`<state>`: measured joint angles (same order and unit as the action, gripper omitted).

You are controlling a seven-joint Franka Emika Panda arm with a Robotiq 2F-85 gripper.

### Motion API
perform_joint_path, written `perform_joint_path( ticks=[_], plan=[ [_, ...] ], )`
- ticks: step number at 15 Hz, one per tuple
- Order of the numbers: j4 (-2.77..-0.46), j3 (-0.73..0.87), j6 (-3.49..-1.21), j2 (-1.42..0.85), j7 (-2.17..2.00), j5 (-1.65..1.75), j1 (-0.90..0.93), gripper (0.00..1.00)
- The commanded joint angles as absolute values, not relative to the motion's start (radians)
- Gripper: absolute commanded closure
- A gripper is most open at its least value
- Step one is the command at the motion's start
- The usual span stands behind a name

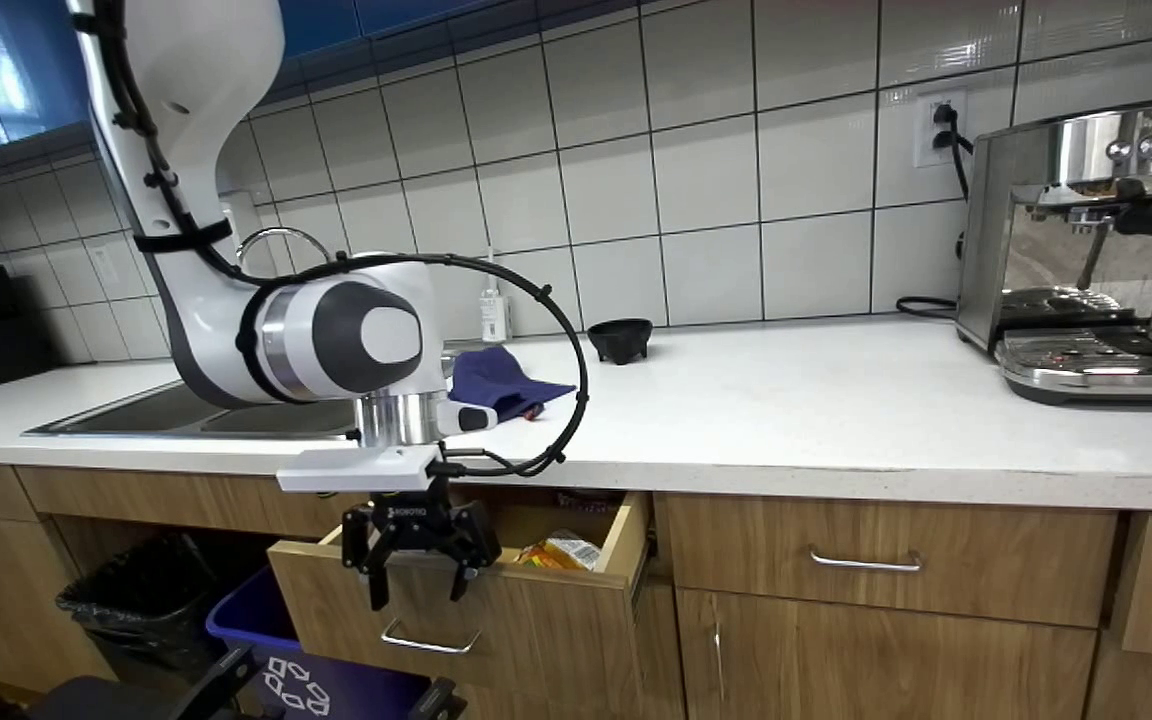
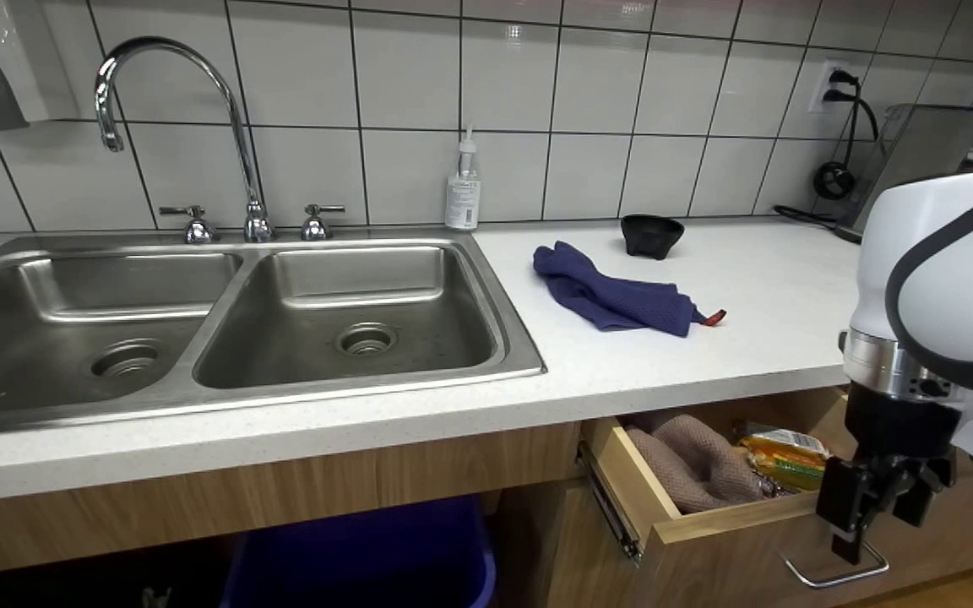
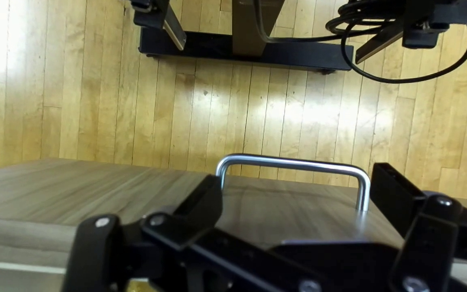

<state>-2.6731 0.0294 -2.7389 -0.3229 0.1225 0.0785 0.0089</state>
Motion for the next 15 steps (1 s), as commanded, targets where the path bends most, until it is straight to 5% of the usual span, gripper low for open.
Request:
perform_joint_path(
  ticks=[1, 15],
  plan=[
    [-2.656, 0.012, -2.8, -0.358, 0.107, 0.069, 0.0, 0.0],
    [-2.671, 0.006, -2.958, -0.392, 0.109, 0.069, -0.003, 0.0]
  ],
)
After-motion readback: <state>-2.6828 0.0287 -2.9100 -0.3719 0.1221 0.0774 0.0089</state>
